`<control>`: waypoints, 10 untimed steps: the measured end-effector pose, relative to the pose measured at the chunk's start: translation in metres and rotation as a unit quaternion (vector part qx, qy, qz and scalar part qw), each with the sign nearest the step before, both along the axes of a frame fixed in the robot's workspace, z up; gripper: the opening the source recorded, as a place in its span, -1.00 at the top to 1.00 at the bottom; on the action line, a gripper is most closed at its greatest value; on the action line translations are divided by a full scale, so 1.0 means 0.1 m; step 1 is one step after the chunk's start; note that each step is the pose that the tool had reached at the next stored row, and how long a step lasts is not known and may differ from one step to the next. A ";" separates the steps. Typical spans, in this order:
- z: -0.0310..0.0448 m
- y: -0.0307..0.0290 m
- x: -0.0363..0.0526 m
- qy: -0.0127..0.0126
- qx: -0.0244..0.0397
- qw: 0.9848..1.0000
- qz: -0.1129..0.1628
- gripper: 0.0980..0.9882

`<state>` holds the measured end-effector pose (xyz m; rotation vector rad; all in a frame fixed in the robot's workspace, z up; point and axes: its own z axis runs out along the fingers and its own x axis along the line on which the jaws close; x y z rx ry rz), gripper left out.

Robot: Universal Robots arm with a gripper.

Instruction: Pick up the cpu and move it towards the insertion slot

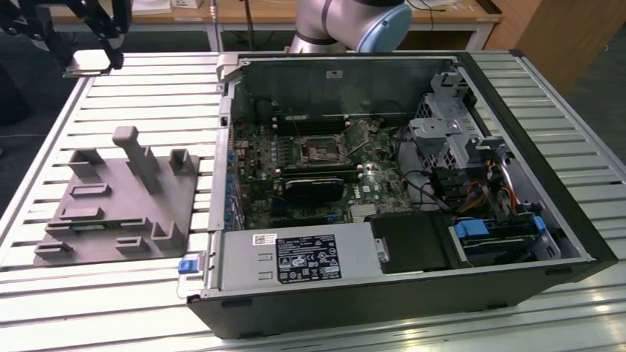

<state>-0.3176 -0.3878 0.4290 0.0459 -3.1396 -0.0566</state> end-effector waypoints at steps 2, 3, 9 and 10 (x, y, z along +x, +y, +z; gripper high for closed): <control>0.000 0.002 0.034 0.000 0.000 1.000 0.000 0.00; 0.000 0.002 0.052 0.000 0.000 1.000 0.000 0.00; -0.001 0.005 0.182 0.000 0.000 1.000 0.000 0.00; 0.000 0.005 0.202 0.000 0.000 1.000 0.000 0.00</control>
